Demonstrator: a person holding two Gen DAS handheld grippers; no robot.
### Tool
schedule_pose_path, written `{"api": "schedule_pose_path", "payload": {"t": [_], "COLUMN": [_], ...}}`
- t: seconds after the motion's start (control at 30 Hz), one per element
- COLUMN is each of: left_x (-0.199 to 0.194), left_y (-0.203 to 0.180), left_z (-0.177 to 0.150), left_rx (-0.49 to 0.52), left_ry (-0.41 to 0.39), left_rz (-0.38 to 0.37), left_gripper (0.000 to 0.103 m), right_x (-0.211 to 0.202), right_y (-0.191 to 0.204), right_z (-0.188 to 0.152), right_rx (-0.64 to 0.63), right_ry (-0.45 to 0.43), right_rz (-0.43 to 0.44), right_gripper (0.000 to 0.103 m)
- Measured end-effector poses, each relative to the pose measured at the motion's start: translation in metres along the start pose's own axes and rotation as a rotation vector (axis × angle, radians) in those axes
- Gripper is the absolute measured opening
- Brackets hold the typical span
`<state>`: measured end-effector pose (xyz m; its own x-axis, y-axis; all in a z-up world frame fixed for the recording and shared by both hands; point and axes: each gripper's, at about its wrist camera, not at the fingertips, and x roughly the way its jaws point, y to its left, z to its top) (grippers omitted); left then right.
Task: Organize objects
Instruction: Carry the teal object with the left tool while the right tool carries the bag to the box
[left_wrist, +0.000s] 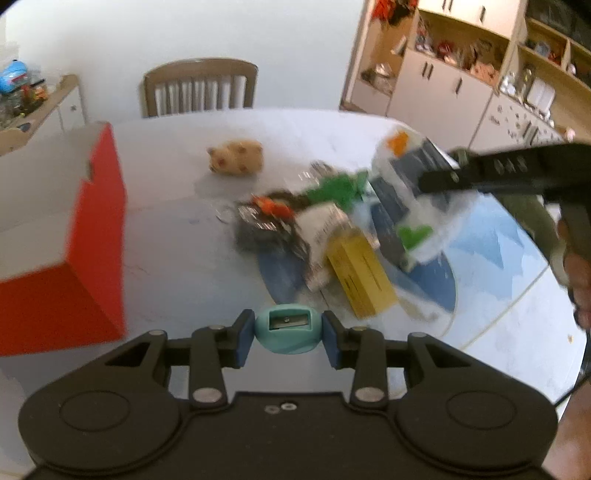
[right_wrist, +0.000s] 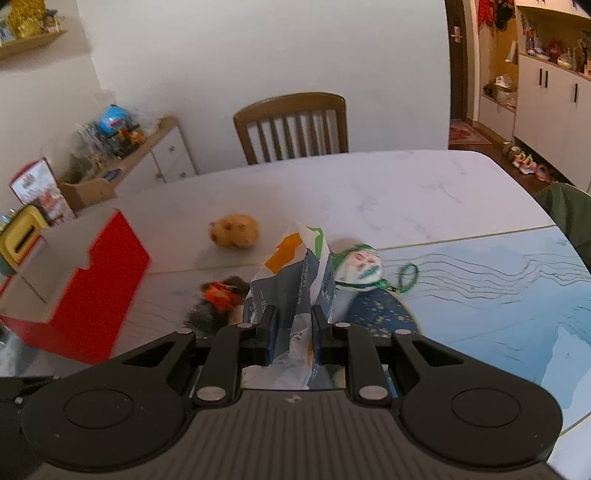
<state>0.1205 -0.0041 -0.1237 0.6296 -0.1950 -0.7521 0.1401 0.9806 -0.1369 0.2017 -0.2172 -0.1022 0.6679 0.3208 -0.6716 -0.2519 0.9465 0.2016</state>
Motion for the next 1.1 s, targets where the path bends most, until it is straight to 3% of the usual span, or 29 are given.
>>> {"api": "schedule_pose_path", "payload": {"t": [0.47, 1.1], "left_x": [-0.058, -0.072], "left_y": [0.070, 0.195], "left_z": [0.038, 0.061], "left_rx": [-0.048, -0.128], "left_ry": [-0.099, -0.085], "left_rz": [0.044, 0.171], "left_gripper": [0.037, 0.037], "right_x": [-0.020, 0.018], "right_y": [0.088, 0.217], "right_z": [0.020, 0.046], "right_rx": [-0.054, -0.114], "right_ry": [-0.020, 0.001], "right_rz": [0.116, 0.231], "right_gripper": [0.018, 0.018]}}
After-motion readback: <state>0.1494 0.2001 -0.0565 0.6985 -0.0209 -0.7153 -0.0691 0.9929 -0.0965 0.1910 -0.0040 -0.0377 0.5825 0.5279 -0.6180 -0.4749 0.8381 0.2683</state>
